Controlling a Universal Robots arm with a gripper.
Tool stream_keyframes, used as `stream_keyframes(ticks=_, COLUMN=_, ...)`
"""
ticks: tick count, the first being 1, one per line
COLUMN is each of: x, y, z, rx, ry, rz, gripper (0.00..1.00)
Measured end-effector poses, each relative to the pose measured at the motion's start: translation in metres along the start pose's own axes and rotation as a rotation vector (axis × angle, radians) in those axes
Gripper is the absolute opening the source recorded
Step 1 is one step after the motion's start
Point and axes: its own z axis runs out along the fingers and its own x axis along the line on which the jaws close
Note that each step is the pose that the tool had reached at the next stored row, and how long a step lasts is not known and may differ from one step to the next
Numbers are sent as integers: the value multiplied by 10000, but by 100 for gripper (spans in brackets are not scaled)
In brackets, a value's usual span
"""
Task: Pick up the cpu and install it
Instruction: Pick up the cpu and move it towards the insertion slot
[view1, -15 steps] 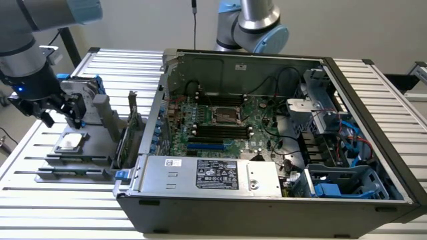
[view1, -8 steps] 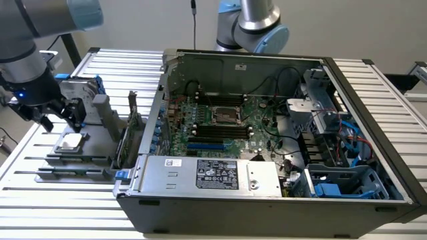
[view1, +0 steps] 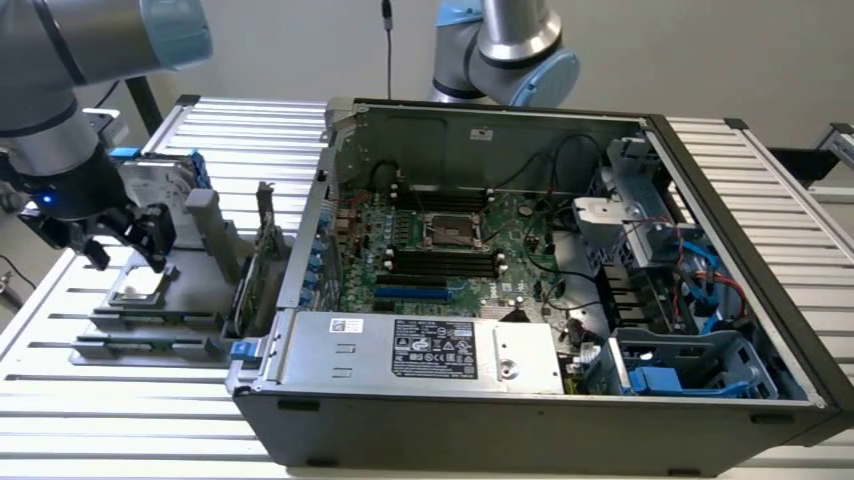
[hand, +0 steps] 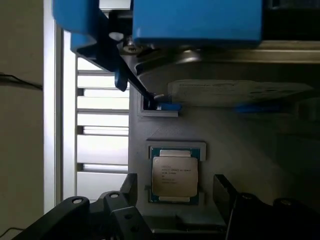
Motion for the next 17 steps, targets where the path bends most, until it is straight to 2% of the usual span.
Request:
stream_keyframes(ticks=11, x=-8, y=-9, z=166, rx=-3, ry=3, rz=19, gripper=71)
stream_keyframes(ticks=17, x=-12, y=-18, z=203, rx=-11, ry=62, rz=76, gripper=71)
